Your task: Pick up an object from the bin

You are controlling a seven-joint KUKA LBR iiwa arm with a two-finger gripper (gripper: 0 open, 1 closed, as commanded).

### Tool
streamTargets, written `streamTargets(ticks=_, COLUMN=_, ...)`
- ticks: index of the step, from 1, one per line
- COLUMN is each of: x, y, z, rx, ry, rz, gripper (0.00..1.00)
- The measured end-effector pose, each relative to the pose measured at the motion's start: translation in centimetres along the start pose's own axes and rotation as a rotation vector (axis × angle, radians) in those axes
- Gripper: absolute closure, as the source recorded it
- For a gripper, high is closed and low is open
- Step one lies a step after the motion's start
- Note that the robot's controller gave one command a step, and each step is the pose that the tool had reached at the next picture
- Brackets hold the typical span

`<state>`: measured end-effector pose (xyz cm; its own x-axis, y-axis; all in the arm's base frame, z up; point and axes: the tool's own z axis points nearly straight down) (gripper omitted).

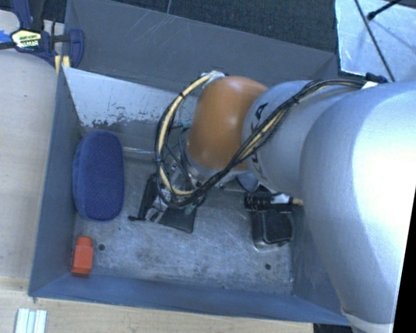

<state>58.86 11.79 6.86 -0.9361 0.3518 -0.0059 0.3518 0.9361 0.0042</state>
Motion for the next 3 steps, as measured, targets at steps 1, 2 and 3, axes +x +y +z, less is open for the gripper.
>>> streamTargets(ticks=1, x=-0.1, y=0.0, z=-0.1, rx=-0.001, ry=-0.003, rz=0.001, gripper=1.0)
streamTargets(ticks=2, x=-0.3, y=0.0, z=-3.0, rx=0.001, ry=0.001, rz=0.003, gripper=1.0)
streamTargets(ticks=3, x=-0.6, y=0.0, z=-9.5, rx=-0.001, ry=-0.003, rz=0.003, gripper=1.0)
